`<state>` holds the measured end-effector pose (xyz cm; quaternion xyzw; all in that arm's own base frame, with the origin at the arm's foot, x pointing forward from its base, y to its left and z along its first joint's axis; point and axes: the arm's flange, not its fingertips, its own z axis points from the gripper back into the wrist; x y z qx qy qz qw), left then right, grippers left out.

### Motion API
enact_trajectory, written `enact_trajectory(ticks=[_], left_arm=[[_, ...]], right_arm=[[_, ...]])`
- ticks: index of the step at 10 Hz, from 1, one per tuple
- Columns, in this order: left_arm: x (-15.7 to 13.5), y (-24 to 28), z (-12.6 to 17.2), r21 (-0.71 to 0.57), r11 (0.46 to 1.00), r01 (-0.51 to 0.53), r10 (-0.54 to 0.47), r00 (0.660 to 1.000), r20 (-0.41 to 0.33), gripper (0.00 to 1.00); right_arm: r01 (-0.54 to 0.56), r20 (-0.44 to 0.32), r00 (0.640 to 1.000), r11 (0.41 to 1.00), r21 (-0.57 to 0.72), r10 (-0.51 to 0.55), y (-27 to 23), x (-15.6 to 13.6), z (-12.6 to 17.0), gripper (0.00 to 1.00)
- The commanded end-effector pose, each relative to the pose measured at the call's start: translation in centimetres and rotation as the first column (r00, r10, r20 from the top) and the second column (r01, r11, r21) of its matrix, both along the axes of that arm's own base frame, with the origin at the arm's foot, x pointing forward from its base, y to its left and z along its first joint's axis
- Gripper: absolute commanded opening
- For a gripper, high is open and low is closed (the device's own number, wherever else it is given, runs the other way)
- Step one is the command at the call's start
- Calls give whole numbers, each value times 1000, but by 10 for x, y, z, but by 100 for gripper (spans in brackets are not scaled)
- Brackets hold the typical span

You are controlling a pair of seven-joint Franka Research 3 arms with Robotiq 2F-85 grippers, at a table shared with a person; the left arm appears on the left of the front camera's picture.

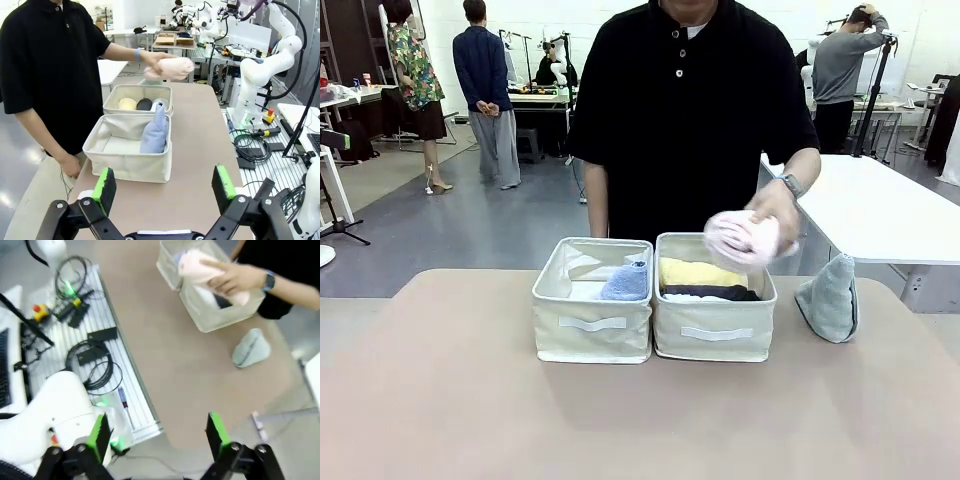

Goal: Sort the towels based on their folding style.
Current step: Pick up another triangle-folded towel from the table and place it in the left Fabric basket.

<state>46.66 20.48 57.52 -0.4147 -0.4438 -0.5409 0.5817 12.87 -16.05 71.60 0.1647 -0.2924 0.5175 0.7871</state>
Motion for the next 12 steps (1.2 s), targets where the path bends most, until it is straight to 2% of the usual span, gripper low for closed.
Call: enact_trajectory(ticks=[1,3,4,10,11,12], left_arm=[[-1,1,1,12,1000,13,-13,1000,8,100],[-1,1,1,12,1000,13,-13,1000,8,100],[-1,1,1,12,1000,13,-13,1000,8,100],[-1,1,1,12,1000,13,-13,1000,8,100],[-1,1,1,12,1000,13,-13,1000,8,100],[-1,1,1,12,1000,13,-13,1000,8,100]], right_arm=[[-27,-44,999,1000,-13,26,29,45,-18,100],[-47,-64,997,999,-5,47,41,56,-29,100],[-14,-33,999,1000,-7,14,14,29,-14,100],[-6,-21,1000,1000,-1,6,14,27,-11,100],[75,-48,996,996,-47,-77,50,49,-14,100],[150,-143,975,981,-124,-168,85,83,-25,100]])
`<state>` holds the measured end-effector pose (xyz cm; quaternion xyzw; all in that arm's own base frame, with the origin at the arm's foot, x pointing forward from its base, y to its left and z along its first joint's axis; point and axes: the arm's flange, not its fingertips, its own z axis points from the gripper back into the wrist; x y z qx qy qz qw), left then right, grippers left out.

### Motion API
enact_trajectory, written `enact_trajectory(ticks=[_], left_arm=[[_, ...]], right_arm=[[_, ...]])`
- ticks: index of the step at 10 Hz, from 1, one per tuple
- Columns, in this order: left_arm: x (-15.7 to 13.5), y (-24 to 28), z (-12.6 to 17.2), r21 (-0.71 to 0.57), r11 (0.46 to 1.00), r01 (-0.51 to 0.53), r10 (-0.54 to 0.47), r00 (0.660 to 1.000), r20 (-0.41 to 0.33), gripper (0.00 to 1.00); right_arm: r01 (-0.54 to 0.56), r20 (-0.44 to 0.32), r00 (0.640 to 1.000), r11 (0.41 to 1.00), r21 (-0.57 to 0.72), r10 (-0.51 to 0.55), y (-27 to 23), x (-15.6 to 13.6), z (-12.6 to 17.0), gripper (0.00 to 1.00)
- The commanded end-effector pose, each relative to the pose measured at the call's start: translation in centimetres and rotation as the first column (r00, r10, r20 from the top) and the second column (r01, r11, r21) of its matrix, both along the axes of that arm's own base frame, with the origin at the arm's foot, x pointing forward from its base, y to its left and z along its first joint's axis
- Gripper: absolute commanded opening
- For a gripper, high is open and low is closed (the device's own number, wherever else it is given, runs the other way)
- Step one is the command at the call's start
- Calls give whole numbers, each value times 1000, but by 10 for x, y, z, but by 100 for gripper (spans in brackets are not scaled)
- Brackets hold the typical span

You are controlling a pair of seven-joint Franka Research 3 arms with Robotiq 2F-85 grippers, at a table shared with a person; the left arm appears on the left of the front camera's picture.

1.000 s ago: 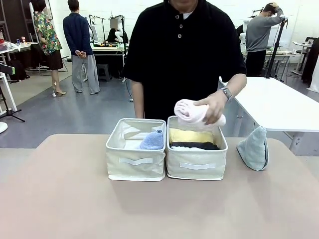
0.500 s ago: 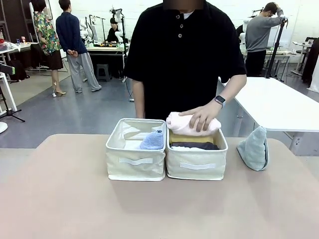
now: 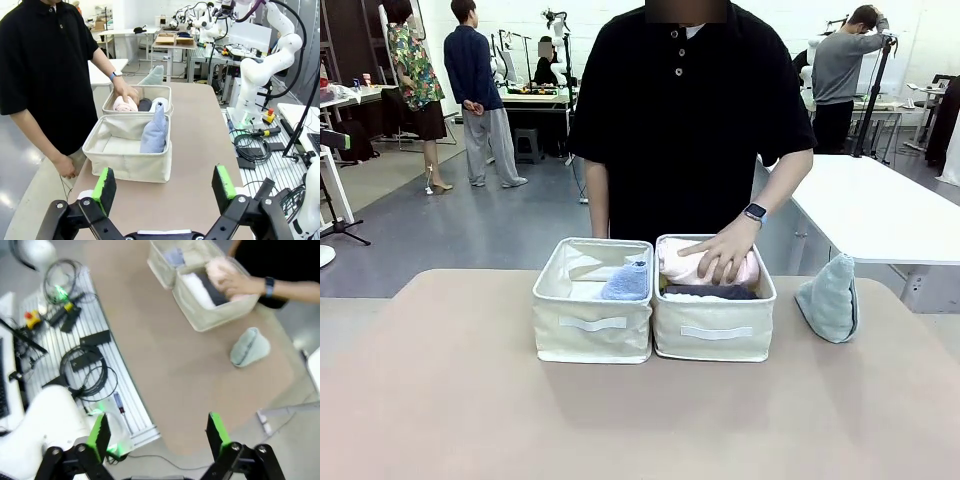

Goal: Sort the towels based on their folding style.
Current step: Pick up another triangle-folded towel from the table and place it in the left Fabric basket.

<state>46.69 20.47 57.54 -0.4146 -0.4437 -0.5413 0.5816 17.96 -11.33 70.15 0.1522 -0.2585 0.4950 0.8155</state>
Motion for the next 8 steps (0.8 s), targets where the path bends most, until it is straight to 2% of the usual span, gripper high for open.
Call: enact_trajectory(ticks=[1,2,3,4,5,6,8], left_arm=[[-1,1,0,12,1000,12,-12,1000,7,100],[-1,1,0,12,1000,12,-12,1000,7,100],[-1,1,0,12,1000,12,-12,1000,7,100],[-1,1,0,12,1000,12,-12,1000,7,100],[-1,1,0,12,1000,12,-12,1000,7,100],[-1,1,0,12,1000,12,-12,1000,7,100],[-1,1,0,12,1000,12,-12,1000,7,100]], right_arm=[[203,-139,965,969,-140,-222,61,61,-25,100],[291,-166,931,937,-193,-324,76,86,-42,100],[404,-187,873,883,-237,-450,88,114,-65,100],[501,-164,817,822,-269,-552,97,134,-89,100],[523,-193,785,797,-301,-588,107,147,-112,100],[525,-209,774,791,-315,-597,114,159,-131,100],[590,-257,711,754,-289,-655,116,178,-149,100]])
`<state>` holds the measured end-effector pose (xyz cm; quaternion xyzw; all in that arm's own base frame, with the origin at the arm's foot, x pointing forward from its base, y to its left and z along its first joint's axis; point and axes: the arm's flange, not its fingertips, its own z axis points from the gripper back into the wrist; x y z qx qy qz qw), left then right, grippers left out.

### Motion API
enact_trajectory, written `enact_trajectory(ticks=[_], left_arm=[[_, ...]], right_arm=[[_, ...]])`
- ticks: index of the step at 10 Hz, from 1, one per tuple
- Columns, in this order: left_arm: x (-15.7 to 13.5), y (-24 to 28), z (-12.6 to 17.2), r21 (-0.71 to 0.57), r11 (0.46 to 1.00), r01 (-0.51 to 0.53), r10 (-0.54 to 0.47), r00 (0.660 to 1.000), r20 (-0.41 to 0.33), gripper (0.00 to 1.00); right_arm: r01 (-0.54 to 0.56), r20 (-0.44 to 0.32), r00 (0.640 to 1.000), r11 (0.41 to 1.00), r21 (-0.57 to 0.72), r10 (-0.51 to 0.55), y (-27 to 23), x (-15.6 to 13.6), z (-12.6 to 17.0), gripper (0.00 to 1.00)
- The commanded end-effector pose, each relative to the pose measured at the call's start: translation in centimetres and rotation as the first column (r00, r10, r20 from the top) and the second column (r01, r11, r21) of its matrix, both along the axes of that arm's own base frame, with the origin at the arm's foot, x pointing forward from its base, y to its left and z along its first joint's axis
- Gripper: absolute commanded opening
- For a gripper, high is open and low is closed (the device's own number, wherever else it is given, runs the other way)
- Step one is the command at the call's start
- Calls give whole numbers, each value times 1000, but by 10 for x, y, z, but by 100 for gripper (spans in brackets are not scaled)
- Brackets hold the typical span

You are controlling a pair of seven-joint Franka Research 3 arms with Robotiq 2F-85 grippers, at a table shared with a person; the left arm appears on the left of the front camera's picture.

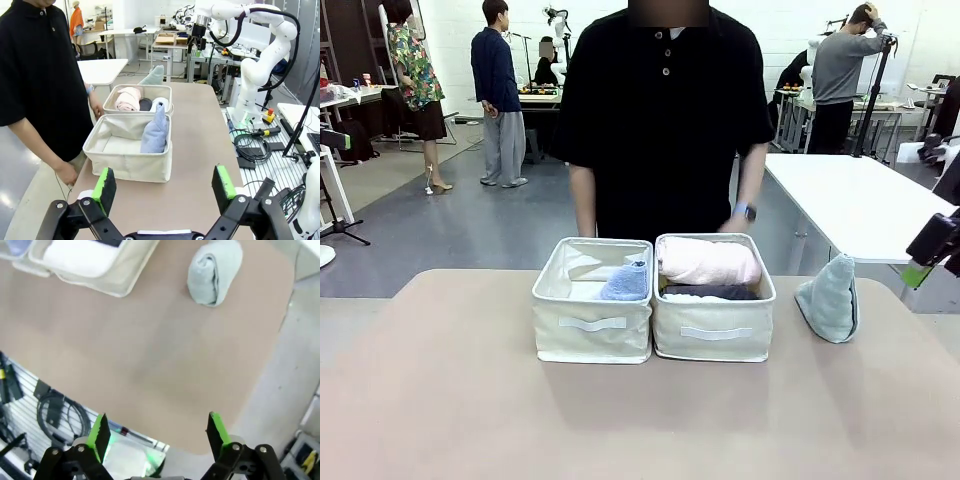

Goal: Sort the towels based on their folding style.
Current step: Pick up another triangle-folded towel from the table and place it in the left Fabric basket.

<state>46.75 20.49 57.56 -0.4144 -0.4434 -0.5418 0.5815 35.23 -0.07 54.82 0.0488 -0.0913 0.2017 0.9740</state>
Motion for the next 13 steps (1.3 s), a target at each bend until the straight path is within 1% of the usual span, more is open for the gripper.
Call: enact_trajectory(ticks=[1,2,6,7,8,9,12,13], left_arm=[[-2,1,0,11,1000,11,-11,1000,7,100],[-2,1,0,11,1000,11,-11,1000,7,100],[-2,1,0,11,1000,11,-11,1000,7,100],[-2,1,0,11,1000,11,-11,1000,7,100],[-2,1,0,11,1000,11,-11,1000,7,100],[-2,1,0,11,1000,11,-11,1000,7,100],[-2,1,0,11,1000,11,-11,1000,7,100],[-2,1,0,11,1000,11,-11,1000,7,100]], right_arm=[[-56,-6,998,995,76,57,2,-8,21,100],[0,0,1000,1000,0,0,0,0,0,100],[-9,-6,1000,1000,17,9,1,0,3,100],[79,-23,997,994,69,-77,17,26,-2,100],[162,-43,986,983,87,-159,38,55,-4,100],[194,-28,981,979,65,-192,53,79,-7,100],[311,-46,947,943,-118,-318,73,145,-27,100],[332,-57,937,928,-169,-346,72,159,-37,100]])
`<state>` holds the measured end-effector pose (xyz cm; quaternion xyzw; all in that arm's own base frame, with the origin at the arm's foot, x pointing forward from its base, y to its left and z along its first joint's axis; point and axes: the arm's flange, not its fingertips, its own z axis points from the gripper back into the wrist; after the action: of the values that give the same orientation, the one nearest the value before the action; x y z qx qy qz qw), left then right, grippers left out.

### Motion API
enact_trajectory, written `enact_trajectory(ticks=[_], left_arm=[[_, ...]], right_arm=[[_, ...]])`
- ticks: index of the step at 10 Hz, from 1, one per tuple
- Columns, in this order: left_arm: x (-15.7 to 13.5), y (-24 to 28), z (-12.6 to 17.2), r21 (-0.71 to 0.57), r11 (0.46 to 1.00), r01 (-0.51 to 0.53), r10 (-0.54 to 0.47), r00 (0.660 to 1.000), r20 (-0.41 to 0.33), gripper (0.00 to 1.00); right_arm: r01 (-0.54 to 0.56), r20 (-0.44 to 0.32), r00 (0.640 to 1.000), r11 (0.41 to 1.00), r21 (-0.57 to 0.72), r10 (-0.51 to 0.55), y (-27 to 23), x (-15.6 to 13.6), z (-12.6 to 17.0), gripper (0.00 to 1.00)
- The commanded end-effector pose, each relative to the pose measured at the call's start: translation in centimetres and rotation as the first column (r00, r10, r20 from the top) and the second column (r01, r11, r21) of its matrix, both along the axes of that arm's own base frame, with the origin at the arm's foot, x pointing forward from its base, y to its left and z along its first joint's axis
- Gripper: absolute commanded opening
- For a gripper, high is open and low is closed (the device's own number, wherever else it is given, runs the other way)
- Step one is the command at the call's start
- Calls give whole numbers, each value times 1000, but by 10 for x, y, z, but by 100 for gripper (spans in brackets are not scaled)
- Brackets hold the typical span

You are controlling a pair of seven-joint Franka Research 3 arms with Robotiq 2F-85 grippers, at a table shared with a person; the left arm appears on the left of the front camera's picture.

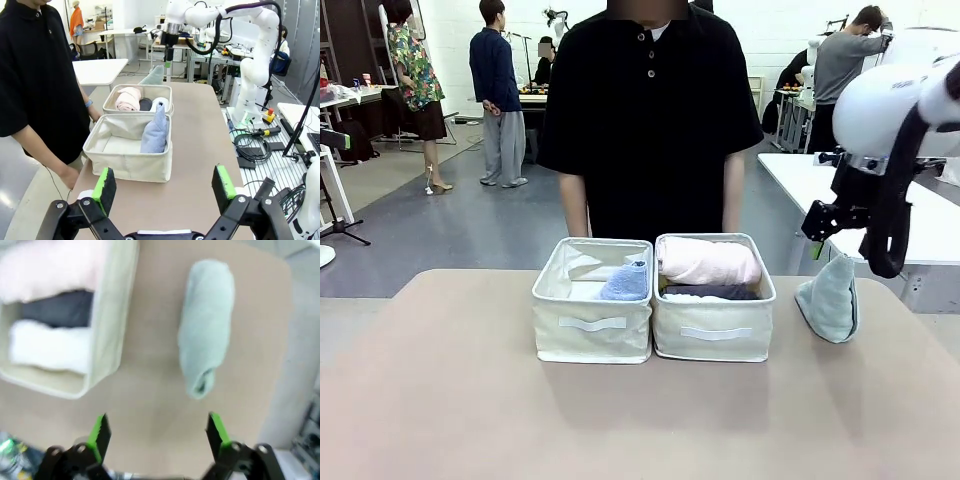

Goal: Sort the towels based on their folding style.
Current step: Pick up another triangle-folded towel from the table and place it in the left Fabric basket.

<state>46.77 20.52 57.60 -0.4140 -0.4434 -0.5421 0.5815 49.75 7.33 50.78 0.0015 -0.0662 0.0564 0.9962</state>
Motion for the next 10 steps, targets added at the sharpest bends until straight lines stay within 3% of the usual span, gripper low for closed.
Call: enact_trajectory(ticks=[1,4,5,10], left_arm=[[-2,0,0,10,1000,11,-11,1000,6,100],[-2,0,0,10,1000,11,-11,1000,6,100],[-2,0,0,10,1000,11,-11,1000,6,100],[-2,0,0,10,1000,11,-11,1000,6,100]], right_arm=[[81,-48,995,987,-136,-88,-4,23,-3,100],[110,-71,991,989,-95,-117,-8,35,-13,100],[79,-42,995,989,-125,-85,-13,29,-16,100],[81,-50,995,989,-124,-88,-12,31,-16,100]])
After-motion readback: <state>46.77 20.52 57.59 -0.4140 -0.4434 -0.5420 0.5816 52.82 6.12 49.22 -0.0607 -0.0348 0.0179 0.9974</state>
